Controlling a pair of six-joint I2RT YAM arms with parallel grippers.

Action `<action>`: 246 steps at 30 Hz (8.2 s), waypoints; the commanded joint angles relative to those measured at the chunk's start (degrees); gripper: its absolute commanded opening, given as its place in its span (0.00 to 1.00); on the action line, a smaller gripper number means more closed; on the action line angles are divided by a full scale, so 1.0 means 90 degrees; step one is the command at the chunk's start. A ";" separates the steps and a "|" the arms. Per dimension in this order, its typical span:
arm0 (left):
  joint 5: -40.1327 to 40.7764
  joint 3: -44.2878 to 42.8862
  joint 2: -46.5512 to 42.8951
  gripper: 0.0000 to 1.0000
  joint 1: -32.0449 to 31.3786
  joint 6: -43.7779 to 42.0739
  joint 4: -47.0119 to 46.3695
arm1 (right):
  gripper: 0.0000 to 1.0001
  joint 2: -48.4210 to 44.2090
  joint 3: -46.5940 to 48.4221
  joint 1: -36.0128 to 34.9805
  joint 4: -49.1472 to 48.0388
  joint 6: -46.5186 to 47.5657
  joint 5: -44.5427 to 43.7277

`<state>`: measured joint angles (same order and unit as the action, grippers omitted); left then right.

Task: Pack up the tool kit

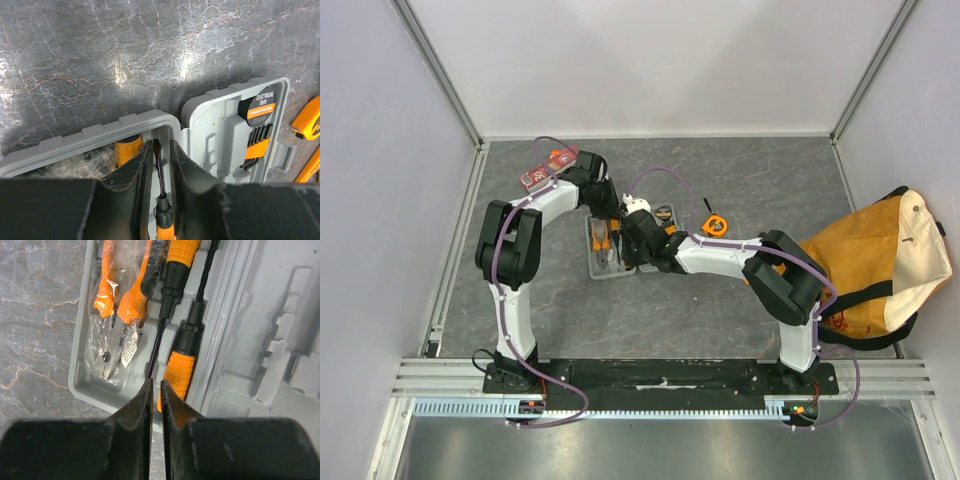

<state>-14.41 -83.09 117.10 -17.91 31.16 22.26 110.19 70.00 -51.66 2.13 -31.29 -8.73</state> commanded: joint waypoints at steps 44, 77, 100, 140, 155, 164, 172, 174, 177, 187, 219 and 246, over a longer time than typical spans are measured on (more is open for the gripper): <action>0.1582 0.0111 -0.0159 0.22 -0.0490 -0.0337 0.0759 | 0.27 0.0130 0.0377 -0.0237 0.0203 0.0009 -0.0514; 0.1719 0.0384 0.0241 0.02 -0.0676 -0.0249 0.0739 | 0.00 0.0384 -0.0668 -0.0207 -0.0051 -0.0703 -0.0368; 0.1631 0.0306 0.0104 0.02 -0.0676 -0.0288 0.0740 | 0.18 -0.0037 0.0836 -0.0178 0.0710 0.0439 -0.1140; 0.1387 0.0531 0.0290 0.02 -0.0764 -0.0132 0.0525 | 0.00 0.0813 -0.0072 -0.0168 0.0955 -0.0263 -0.0339; 0.1748 -0.0473 -0.0286 0.18 -0.0774 -0.0180 0.1002 | 0.13 -0.0299 0.1098 -0.0022 0.1451 -0.0146 -0.1245; 0.2079 -0.0954 -0.1154 0.37 -0.0773 -0.0093 0.1101 | 0.36 -0.1754 0.0369 0.0407 0.1765 -0.0420 -0.1705; 0.3163 -0.0027 -0.2375 0.46 -0.0676 -0.0093 0.0886 | 0.64 -0.2868 -0.0804 0.1451 0.1677 -0.0039 -0.2086; 0.3407 0.0373 -0.2765 0.56 -0.0656 -0.0180 0.0730 | 0.67 -0.2995 -0.0980 0.1793 0.1716 -0.0039 -0.2106; 0.3506 0.0920 -0.3321 0.68 -0.0569 -0.0288 0.0457 | 0.70 -0.3074 -0.1282 0.2213 0.1901 -0.0185 -0.2300; 0.3165 0.2932 -0.4846 0.92 -0.0344 -0.0796 -0.1007 | 0.79 -0.3425 -0.2777 0.3122 0.2078 -0.1094 -0.3043; 0.2695 0.2816 -0.4622 0.92 -0.0354 -0.0728 -0.0931 | 0.45 -0.2078 -0.2943 0.3894 0.1101 -0.0810 -0.1940; 0.2617 0.2582 -0.4447 0.92 -0.0344 -0.0600 -0.0608 | 0.19 -0.2167 -0.0807 0.1298 0.0437 0.0927 -0.0895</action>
<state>9.80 -57.56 76.49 -21.08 25.63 17.56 85.41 56.93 -36.49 9.02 -27.92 -20.21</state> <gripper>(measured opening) 0.917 0.338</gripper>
